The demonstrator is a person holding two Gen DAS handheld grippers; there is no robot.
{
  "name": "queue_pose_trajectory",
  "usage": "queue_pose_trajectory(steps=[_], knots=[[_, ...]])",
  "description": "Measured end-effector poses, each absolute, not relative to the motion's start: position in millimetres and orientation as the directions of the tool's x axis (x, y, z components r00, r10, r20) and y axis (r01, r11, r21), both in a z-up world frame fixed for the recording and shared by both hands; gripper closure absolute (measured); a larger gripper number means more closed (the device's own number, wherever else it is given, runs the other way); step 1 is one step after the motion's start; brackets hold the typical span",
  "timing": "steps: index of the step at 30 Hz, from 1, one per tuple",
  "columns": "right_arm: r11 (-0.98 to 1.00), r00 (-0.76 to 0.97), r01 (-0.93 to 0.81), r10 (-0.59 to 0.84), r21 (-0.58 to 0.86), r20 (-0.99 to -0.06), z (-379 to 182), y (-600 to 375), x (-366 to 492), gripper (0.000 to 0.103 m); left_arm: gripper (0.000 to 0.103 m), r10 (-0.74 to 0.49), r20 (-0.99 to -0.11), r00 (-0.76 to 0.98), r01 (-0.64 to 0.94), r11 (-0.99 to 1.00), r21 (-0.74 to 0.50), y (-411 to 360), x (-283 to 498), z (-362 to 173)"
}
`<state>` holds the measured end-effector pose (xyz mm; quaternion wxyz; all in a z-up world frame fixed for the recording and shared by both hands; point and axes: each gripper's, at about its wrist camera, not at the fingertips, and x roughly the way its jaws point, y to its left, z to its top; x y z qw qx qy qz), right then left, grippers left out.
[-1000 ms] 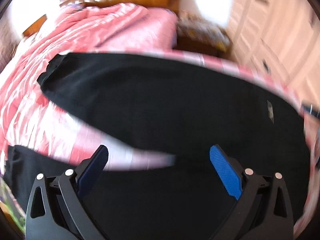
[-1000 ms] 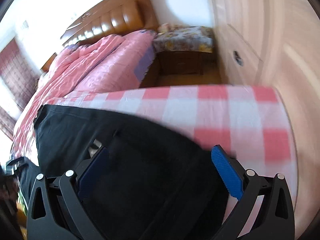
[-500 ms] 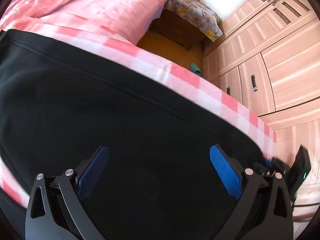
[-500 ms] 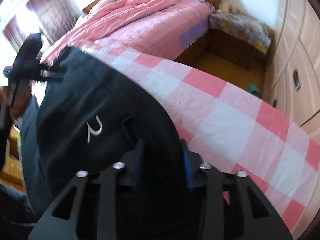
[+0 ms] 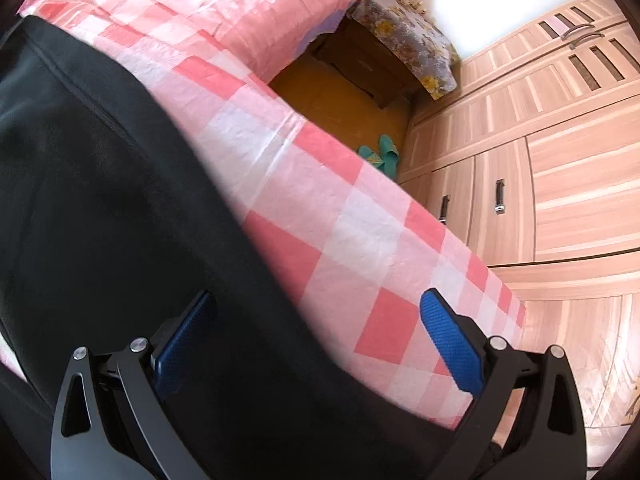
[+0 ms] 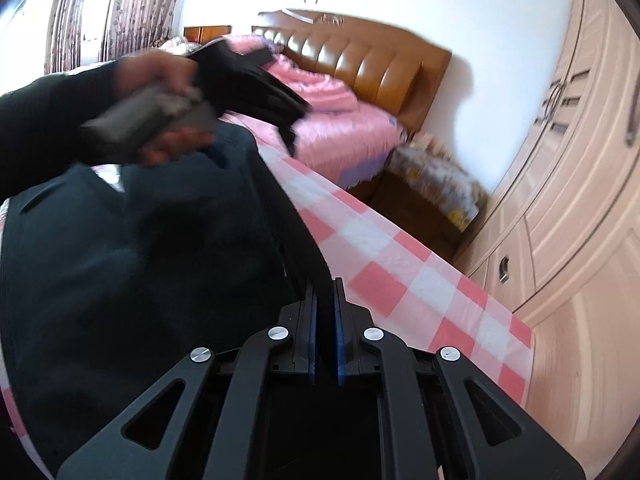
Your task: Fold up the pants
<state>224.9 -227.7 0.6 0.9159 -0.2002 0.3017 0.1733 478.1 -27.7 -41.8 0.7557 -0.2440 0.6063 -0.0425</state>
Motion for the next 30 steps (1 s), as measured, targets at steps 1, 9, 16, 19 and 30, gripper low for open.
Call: queue_pose_trajectory(steps=[1,9,16,19,30], knots=[[0.864,0.772,-0.425,0.189,-0.272,-0.607,-0.4,-221.9,210.3,0.094,0.002,-0.361,-0.897,0.257,-0.236,0.876,-0.420,-26.7,476.9,-43.5],[0.894,0.815,-0.347,0.138,-0.284,-0.563,-8.4,-217.6,177.1,0.094,0.089,-0.395,-0.810,0.434,-0.072,0.881,-0.468,23.1,392.3,-5.9],[0.888,0.819,-0.390,0.213,-0.244,-0.532,-18.5,-214.9,88.1,0.094,0.087,-0.404,-0.657,0.636,0.140,0.898,-0.417,58.8,205.6,19.1],[0.878,0.772,-0.426,0.228,-0.216,-0.594,-41.6,-206.0,61.3,0.094,0.084,-0.381,-0.664,0.644,0.160,0.915,-0.370,67.8,152.3,-14.4],[0.969,0.771,-0.218,0.246,0.119,-0.588,-53.2,-256.3,-1.0,0.036,0.012,-0.435,-0.655,0.617,0.126,0.877,-0.464,100.1,122.3,-54.4]])
